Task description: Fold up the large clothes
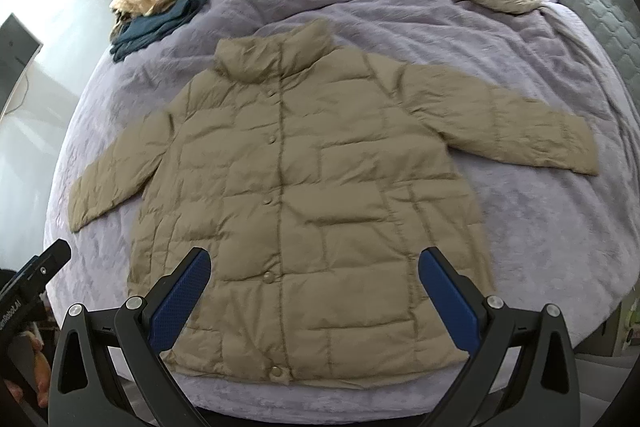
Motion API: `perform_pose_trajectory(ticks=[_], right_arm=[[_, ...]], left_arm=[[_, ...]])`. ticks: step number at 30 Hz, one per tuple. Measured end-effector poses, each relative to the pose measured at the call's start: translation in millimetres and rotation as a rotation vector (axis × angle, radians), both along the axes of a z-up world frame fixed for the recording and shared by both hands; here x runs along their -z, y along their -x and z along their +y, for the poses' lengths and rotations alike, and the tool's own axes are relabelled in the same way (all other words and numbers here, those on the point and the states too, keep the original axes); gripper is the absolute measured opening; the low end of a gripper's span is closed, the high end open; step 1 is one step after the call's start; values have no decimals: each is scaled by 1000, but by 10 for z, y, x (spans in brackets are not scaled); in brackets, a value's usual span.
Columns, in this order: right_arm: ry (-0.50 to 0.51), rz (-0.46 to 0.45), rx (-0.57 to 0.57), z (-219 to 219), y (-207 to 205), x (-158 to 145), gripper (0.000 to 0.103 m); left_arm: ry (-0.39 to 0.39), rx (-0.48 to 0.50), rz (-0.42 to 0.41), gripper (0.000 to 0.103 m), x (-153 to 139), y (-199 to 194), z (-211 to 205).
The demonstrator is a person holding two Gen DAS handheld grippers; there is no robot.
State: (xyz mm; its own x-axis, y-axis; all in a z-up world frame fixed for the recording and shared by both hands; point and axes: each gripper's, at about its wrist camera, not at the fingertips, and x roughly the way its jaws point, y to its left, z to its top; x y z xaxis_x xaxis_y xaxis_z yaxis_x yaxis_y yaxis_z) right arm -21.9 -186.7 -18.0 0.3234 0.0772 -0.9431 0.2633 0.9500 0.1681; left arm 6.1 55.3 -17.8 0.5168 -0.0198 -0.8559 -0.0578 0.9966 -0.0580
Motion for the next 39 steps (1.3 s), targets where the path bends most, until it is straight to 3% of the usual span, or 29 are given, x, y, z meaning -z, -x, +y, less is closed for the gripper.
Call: perform_pose_trajectory(ticks=[6, 10, 14, 18, 29, 32, 35, 39], right_arm=[[-33, 69, -48, 406, -178, 381, 103], [-45, 103, -71, 698, -307, 640, 103], [-29, 141, -107, 1001, -460, 907, 103], [-19, 152, -128, 1240, -585, 1115, 103], [9, 124, -160, 1678, -779, 1387, 103], [9, 106, -153, 1709, -854, 1401, 103], [-10, 77, -144, 1751, -963, 1402, 103], [-132, 34, -115, 1769, -1194, 1422, 103]], left_arm=[[12, -58, 31, 103, 295, -158, 499], [54, -98, 89, 103, 603, -310, 884], [76, -129, 95, 103, 937, -514, 1260], [230, -206, 102, 103, 1350, -768, 1728], [537, -380, 54, 103, 2312, -1473, 2740], [564, -402, 37, 103, 2413, -1664, 2868], [537, -402, 9, 103, 2403, -1801, 2921], [516, -419, -34, 100, 2314, -1943, 2997]])
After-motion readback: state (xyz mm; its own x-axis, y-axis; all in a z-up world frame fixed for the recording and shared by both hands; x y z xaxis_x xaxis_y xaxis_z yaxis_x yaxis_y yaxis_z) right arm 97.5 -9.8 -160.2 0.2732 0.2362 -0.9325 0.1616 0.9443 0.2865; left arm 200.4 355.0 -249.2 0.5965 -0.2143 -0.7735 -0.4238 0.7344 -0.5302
